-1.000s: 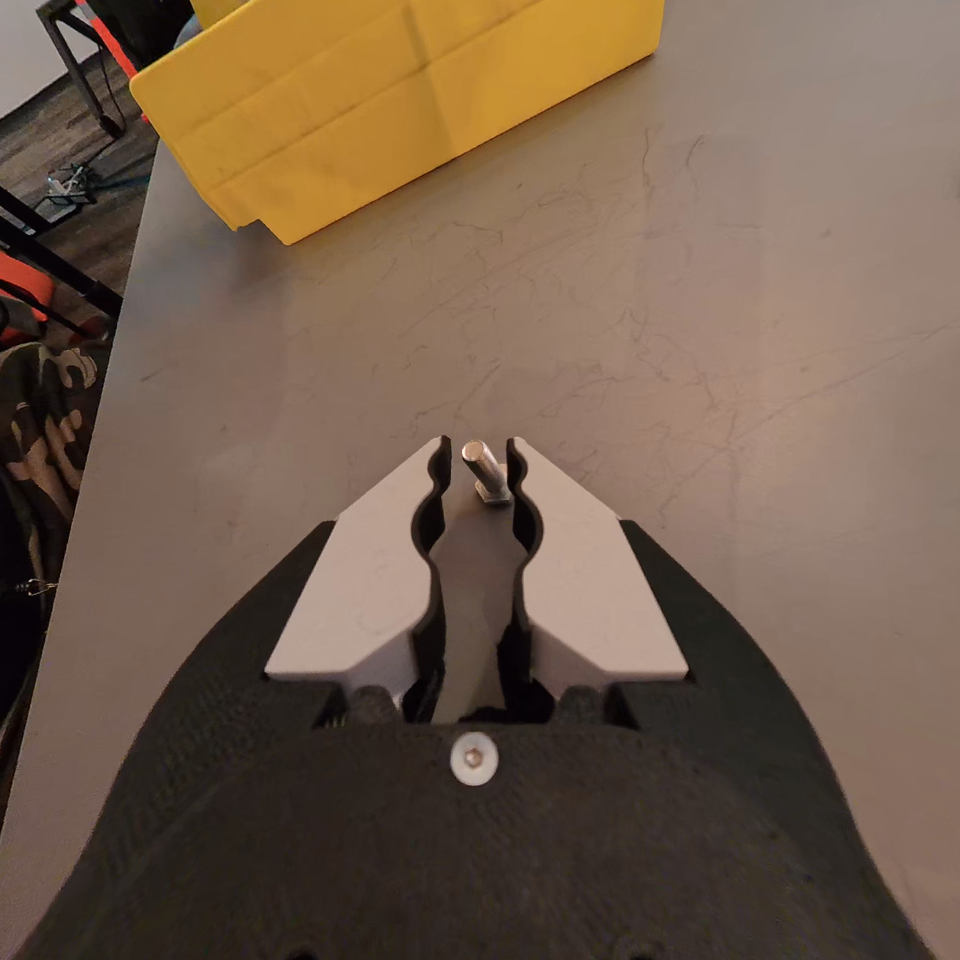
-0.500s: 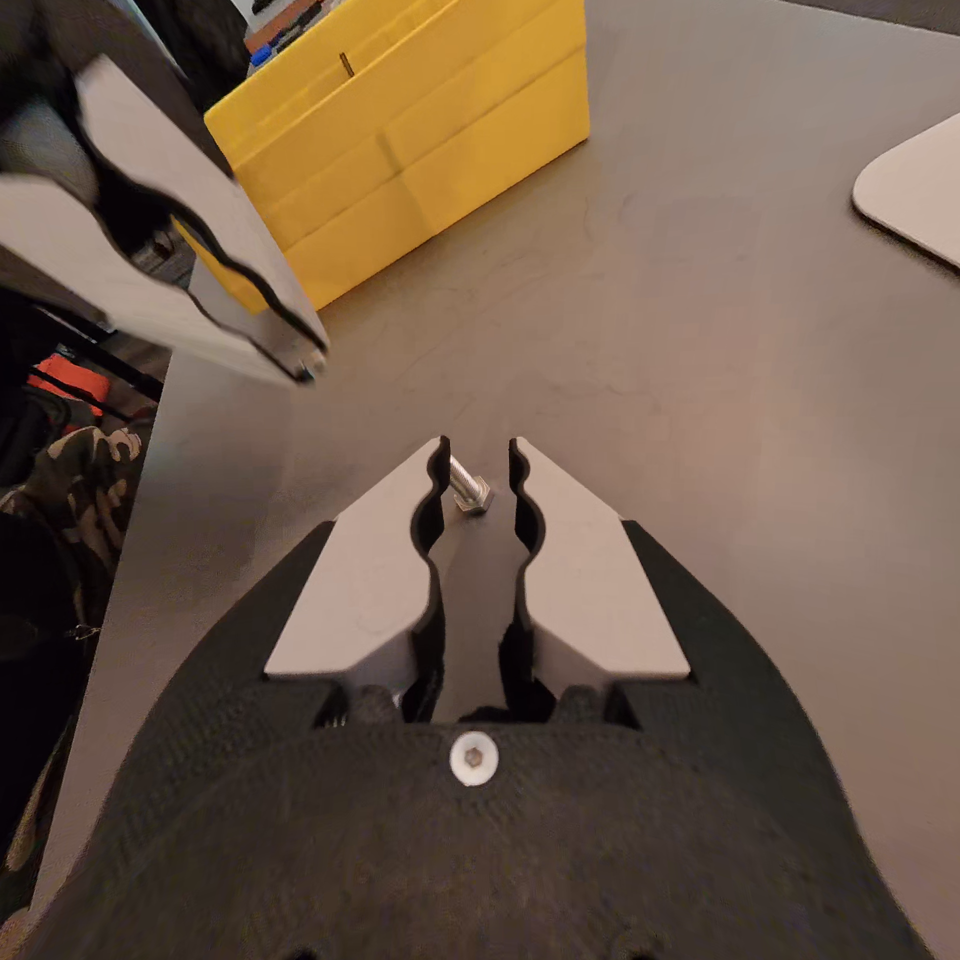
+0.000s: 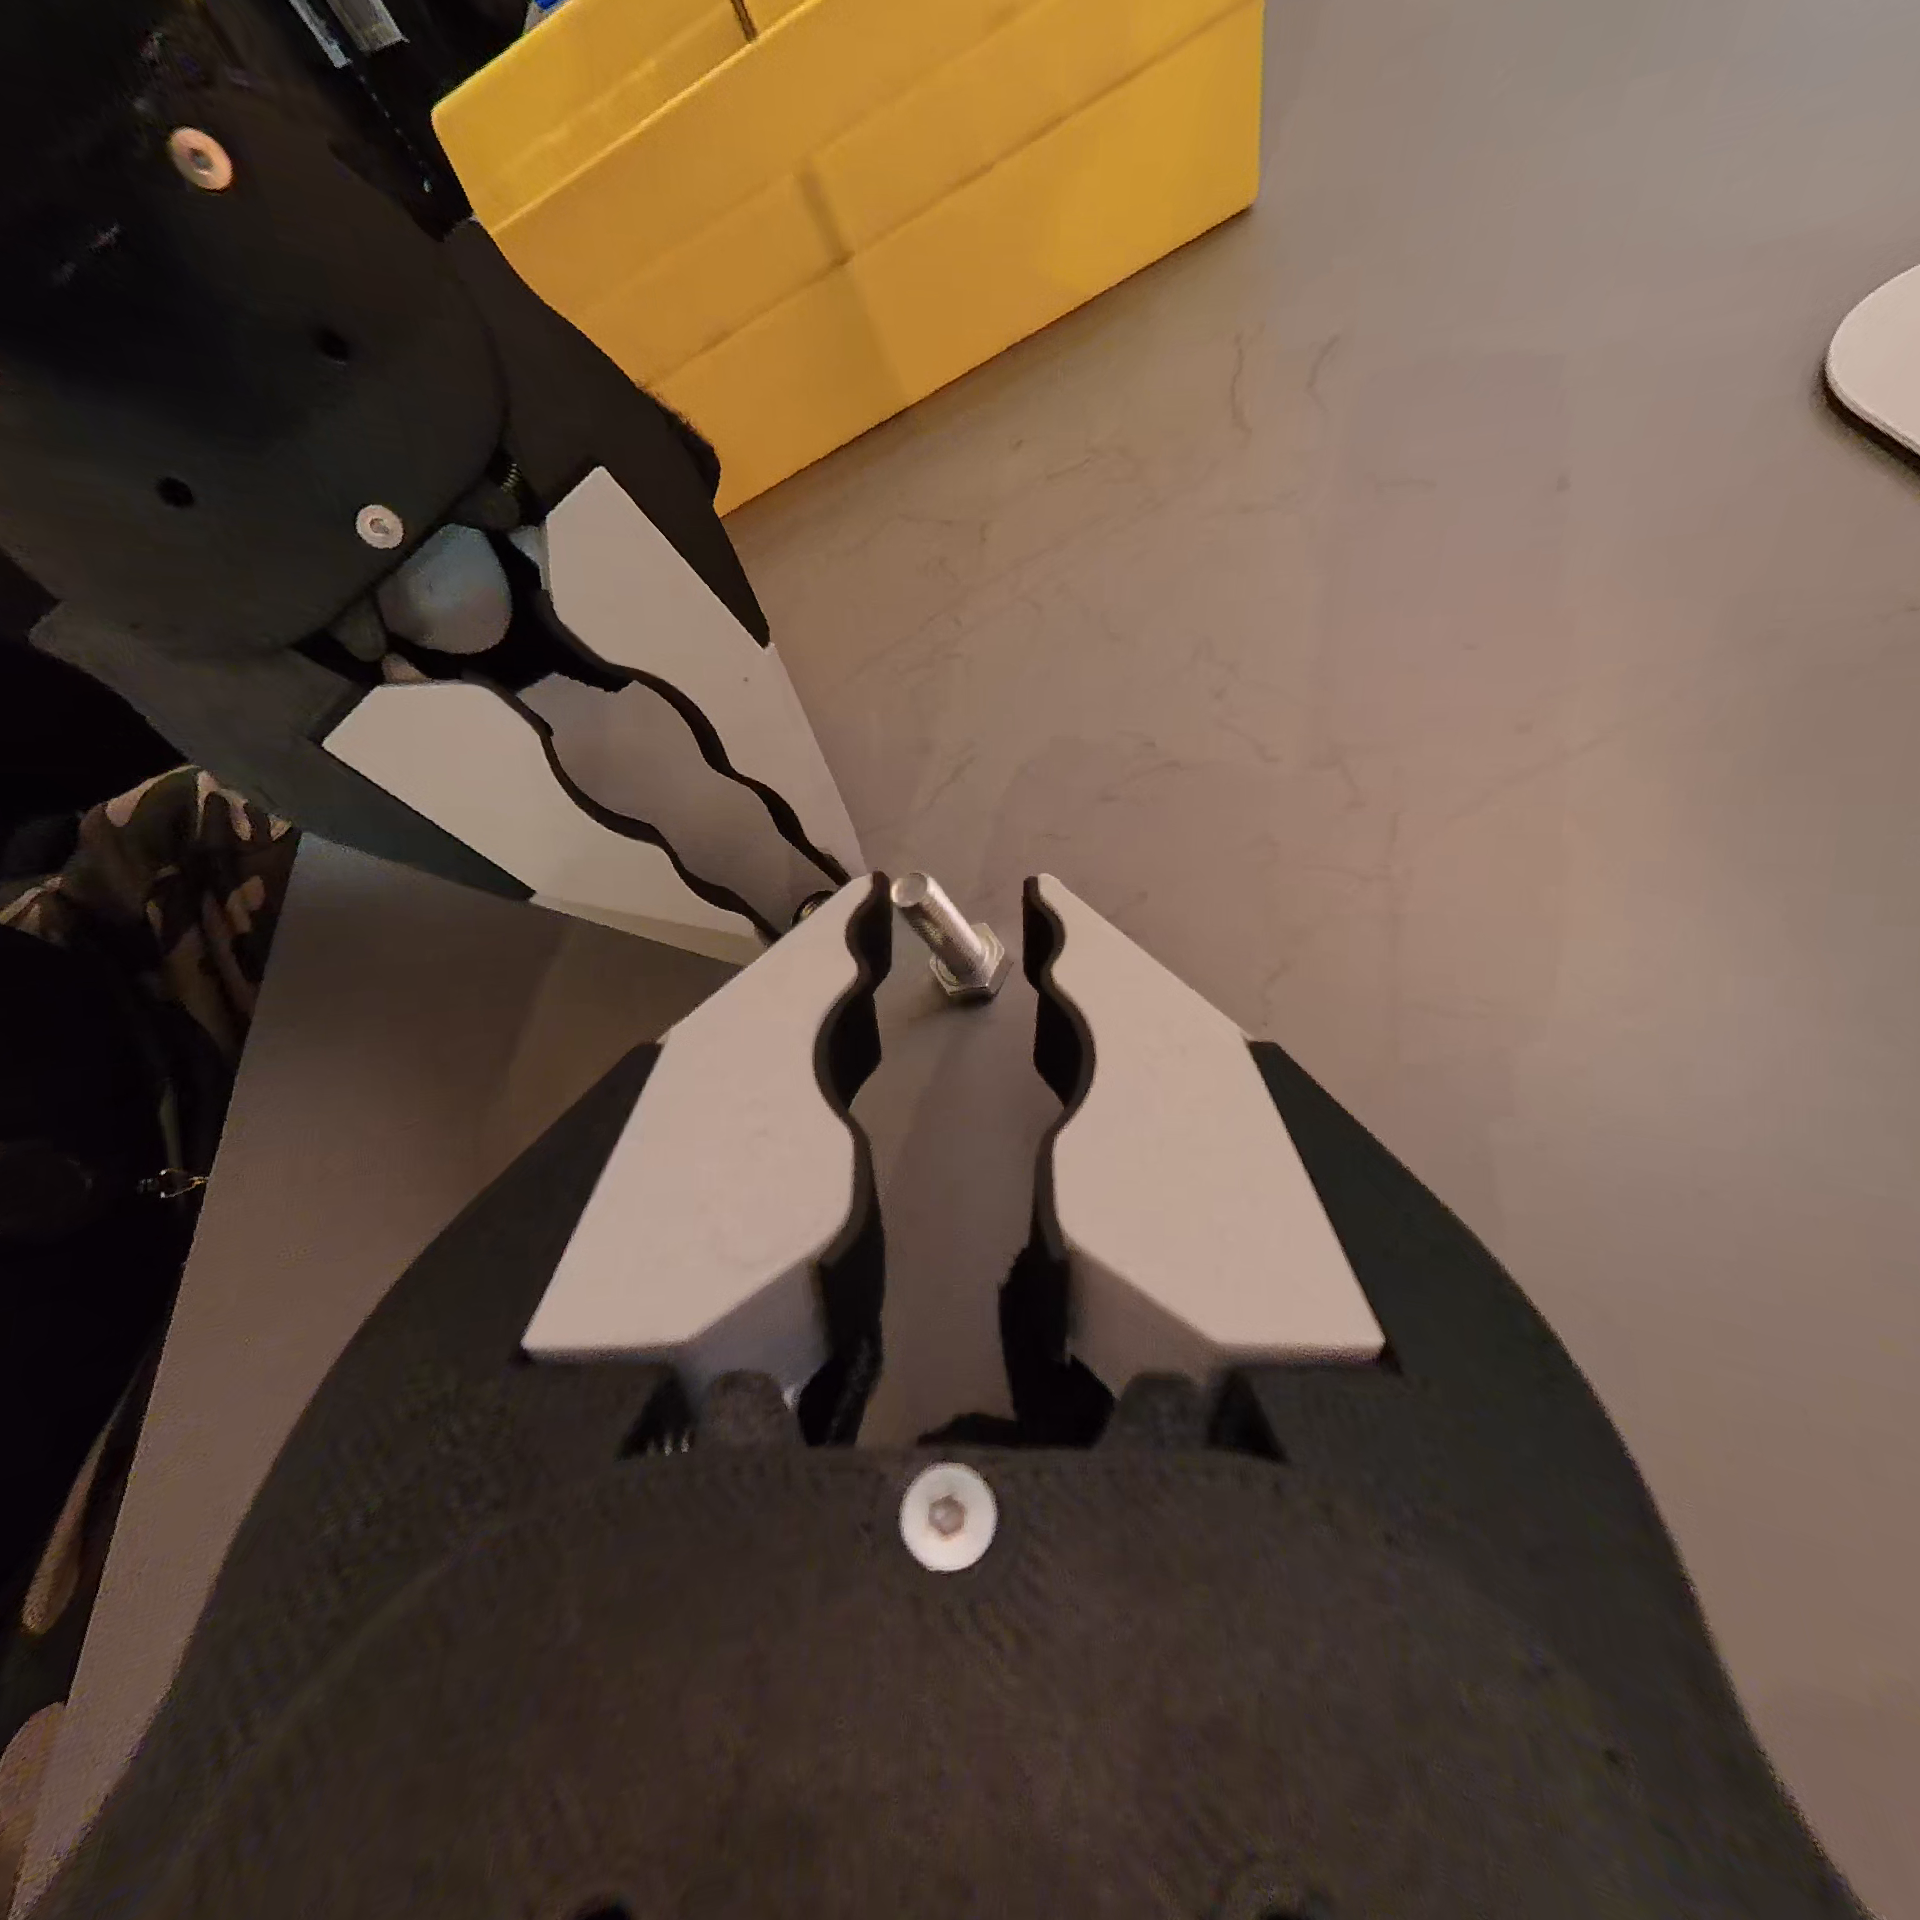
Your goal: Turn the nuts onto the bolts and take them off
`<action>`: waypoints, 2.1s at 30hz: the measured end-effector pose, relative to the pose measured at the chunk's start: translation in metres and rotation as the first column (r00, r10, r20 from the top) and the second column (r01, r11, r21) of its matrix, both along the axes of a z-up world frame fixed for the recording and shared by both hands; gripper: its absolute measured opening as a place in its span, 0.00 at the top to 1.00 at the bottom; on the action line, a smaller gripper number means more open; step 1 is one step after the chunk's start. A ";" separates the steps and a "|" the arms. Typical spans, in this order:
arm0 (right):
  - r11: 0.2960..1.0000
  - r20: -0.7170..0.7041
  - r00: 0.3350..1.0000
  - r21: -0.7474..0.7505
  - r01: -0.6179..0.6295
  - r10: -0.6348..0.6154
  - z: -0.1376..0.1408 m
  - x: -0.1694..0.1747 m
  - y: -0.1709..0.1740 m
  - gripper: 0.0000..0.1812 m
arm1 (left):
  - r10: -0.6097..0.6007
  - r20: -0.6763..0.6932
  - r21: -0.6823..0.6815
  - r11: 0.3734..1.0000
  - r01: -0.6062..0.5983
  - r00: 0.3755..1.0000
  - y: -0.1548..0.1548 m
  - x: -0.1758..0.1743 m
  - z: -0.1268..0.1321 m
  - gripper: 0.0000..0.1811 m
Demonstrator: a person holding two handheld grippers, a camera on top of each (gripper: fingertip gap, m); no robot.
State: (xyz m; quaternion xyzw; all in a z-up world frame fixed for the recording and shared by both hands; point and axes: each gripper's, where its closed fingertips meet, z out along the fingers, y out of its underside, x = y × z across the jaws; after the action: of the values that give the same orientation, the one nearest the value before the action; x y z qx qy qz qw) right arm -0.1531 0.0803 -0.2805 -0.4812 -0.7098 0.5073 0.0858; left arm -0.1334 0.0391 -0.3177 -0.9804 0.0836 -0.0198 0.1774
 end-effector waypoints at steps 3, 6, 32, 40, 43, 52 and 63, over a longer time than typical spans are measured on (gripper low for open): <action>0.999 -0.015 0.999 -0.015 -0.036 0.036 0.003 0.003 -0.005 0.82 | 0.019 0.026 0.039 0.999 -0.020 0.999 -0.004 0.000 0.005 0.89; 0.997 -0.017 0.997 0.023 -0.069 0.069 0.000 0.005 -0.011 0.85 | 0.039 0.049 0.088 0.995 -0.044 0.998 -0.007 -0.001 0.010 0.89; 0.969 -0.150 0.983 -0.207 -0.138 0.108 0.040 0.010 -0.024 0.96 | -0.024 0.180 0.553 0.829 -0.081 0.983 0.028 0.005 0.048 0.89; 0.963 -0.161 0.982 -0.233 -0.133 0.097 0.044 0.009 -0.024 0.86 | -0.029 0.186 0.578 0.811 -0.085 0.982 0.026 0.003 0.050 0.91; 0.962 -0.170 0.984 -0.260 -0.089 0.045 0.049 0.005 -0.014 0.81 | 0.025 0.153 0.601 0.792 -0.113 0.988 0.026 -0.013 0.050 0.91; 0.985 -0.087 0.981 0.009 -0.172 0.172 0.011 0.015 -0.028 0.83 | 0.124 0.128 0.765 0.618 -0.178 0.984 0.054 -0.063 0.076 0.91; 0.908 0.012 0.961 0.323 -0.266 0.277 -0.030 0.014 -0.054 0.86 | 0.120 0.110 0.835 0.528 -0.157 0.987 0.078 -0.090 0.093 0.91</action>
State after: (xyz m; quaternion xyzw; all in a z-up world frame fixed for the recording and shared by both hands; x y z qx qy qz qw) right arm -0.1388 0.0265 -0.3103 -0.3488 -0.8413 0.3998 0.1038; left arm -0.2233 0.1167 -0.2247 -0.7778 0.0013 0.0182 0.6282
